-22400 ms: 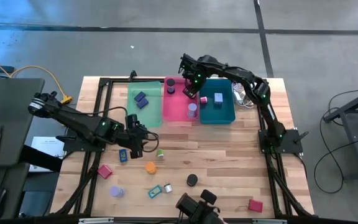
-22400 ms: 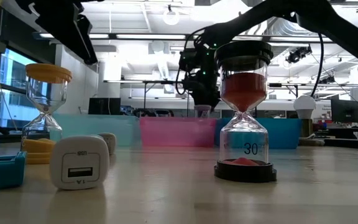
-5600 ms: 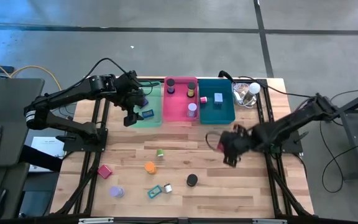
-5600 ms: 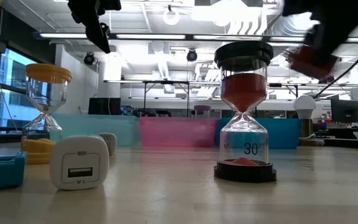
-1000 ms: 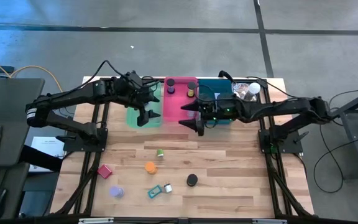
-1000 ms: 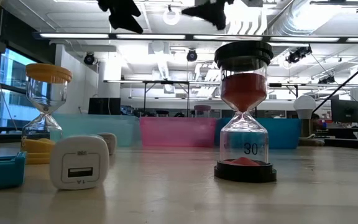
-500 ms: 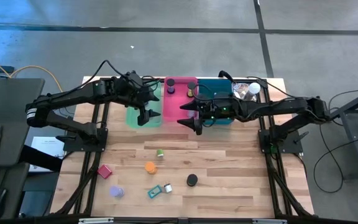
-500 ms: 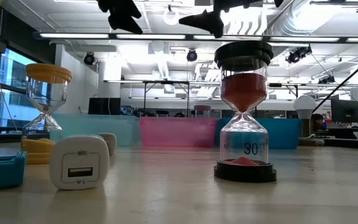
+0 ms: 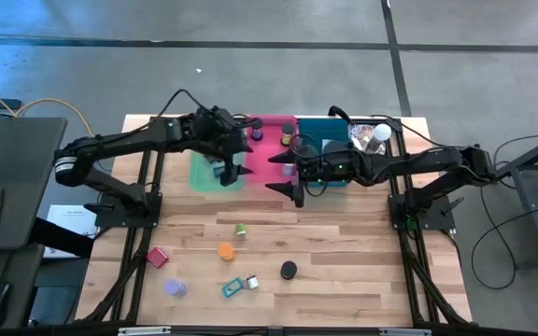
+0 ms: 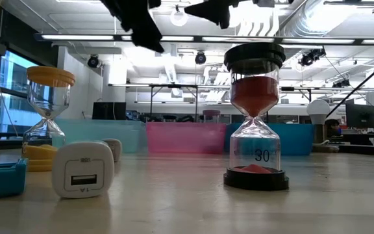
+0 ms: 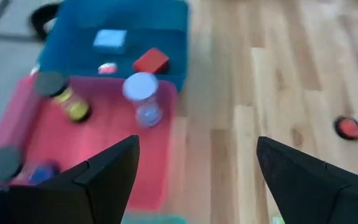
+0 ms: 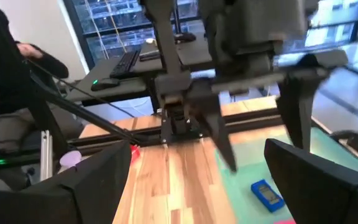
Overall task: Pick & Place Office items
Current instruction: Put the yellow hourglass into the pink bin
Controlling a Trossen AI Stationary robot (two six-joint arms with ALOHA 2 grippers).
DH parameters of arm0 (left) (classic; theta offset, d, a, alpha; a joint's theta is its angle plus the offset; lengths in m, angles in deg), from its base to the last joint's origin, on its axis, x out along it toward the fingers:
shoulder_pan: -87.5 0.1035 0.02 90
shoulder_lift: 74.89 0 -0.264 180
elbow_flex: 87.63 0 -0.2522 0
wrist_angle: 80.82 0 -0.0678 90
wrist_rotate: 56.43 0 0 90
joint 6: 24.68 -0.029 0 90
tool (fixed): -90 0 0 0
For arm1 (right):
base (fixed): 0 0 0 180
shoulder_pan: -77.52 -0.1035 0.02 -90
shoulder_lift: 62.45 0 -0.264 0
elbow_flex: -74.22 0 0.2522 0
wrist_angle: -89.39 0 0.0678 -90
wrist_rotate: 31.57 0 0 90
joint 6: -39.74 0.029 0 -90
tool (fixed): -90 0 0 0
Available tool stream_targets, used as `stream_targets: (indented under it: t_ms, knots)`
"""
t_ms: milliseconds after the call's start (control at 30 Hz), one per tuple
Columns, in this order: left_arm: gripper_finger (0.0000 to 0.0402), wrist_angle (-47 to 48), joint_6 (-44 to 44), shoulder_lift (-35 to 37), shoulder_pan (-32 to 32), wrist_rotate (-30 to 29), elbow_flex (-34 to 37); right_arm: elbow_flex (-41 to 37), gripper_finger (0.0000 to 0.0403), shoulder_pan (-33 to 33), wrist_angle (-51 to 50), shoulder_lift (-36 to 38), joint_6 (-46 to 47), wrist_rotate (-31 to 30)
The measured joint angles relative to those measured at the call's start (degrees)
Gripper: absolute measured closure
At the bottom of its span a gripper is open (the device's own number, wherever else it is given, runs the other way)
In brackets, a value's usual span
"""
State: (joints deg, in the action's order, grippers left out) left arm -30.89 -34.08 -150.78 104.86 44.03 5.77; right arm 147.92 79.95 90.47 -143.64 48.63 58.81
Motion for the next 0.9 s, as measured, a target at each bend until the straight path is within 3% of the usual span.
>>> stream_targets:
  t_ms: [233, 433, 667, 833, 900]
  knots:
    - [0.0129, -8.0, -2.6, -0.5, -2.8, 5.3, -0.7, 0.0, 0.0045, -2.8, 1.3, 0.0, -1.7, -0.5]
    - [0.0155, 0.8, 0.2, 4.2, -9.5, 3.2, -7.4, 0.0, 0.0045, -6.8, 0.5, 0.0, -4.7, -2.8]
    - [0.0158, 19.8, 4.0, 6.3, -27.1, -11.4, -11.5, 0.0, 0.0045, -10.6, -4.2, 0.0, -7.7, -9.6]
    - [0.0158, 29.0, 17.5, 6.0, -38.8, -21.9, -11.5, 0.0, 0.0052, -10.9, -5.5, -0.8, -7.7, -9.6]
    - [0.0158, 32.7, 23.8, 5.6, -42.4, -23.1, -11.5, 0.0, 0.0061, -11.1, -5.2, -0.8, -7.7, -8.6]
